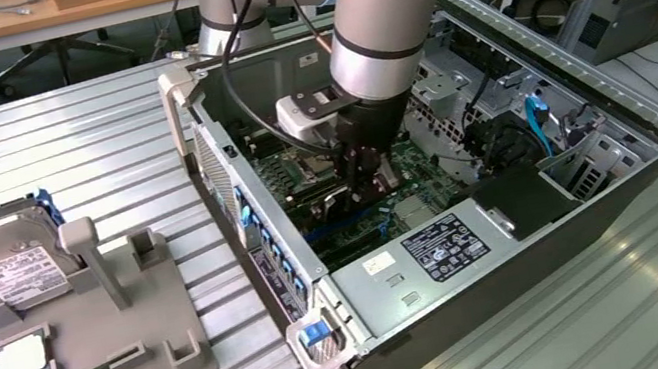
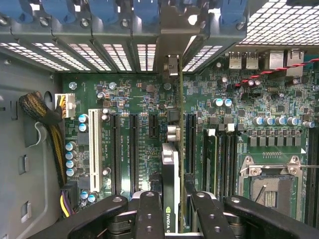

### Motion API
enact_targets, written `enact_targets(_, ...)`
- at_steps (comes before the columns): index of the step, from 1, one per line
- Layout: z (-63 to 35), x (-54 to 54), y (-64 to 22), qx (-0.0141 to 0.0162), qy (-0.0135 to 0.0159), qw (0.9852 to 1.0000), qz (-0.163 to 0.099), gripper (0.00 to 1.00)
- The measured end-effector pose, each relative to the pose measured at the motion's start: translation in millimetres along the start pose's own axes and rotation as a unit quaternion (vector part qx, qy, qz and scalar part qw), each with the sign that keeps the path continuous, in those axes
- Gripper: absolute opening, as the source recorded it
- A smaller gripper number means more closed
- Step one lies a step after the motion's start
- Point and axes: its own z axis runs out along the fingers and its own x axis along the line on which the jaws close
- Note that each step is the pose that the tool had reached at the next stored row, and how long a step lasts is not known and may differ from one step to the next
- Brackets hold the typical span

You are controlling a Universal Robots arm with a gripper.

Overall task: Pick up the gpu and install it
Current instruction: 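Insert the gpu into the slot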

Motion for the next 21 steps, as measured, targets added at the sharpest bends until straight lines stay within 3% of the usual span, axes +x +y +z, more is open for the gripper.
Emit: enact_targets(21, 0.7, 0.1, 0.0, 0.0000, 0.0002, 1.0000, 0.002, 0.27)
